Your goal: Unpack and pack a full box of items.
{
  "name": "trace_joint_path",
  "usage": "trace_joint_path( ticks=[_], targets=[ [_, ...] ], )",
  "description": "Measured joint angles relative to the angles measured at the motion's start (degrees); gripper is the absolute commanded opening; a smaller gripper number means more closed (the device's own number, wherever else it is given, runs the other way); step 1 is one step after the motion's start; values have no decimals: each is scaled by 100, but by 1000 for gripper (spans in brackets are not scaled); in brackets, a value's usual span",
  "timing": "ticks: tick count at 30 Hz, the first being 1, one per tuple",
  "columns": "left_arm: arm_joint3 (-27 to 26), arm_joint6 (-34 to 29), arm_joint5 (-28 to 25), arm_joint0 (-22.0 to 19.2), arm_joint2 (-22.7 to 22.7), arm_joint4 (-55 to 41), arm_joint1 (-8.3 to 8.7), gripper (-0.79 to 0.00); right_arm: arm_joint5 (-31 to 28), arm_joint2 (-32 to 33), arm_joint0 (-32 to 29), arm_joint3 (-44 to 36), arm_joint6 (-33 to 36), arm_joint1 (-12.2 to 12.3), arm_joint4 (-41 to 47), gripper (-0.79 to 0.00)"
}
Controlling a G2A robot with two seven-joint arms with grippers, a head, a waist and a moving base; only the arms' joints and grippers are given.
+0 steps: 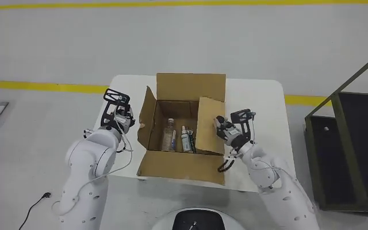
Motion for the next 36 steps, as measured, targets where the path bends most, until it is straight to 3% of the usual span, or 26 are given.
trace_joint_path(
  ticks=[8,17,26,32,36],
  targets=[
    [65,76,-326,-24,111,-297,38,-785,491,-224,340,200,441,-52,-122,-785],
    [224,141,-564,-301,500,-797,44,-785,969,596,129,-332,-292,-12,298,-785],
    [621,155,-842,-376,1017,-954,54,-785,1463,1512,-310,-426,-392,63,475,-785],
    [783,112,-1097,-395,1220,-750,92,-785,1411,1545,-440,-540,-307,75,452,-785],
    [950,-1,-955,-428,1259,-904,95,-785,1335,1481,-445,-556,-371,68,459,-785]
  ],
)
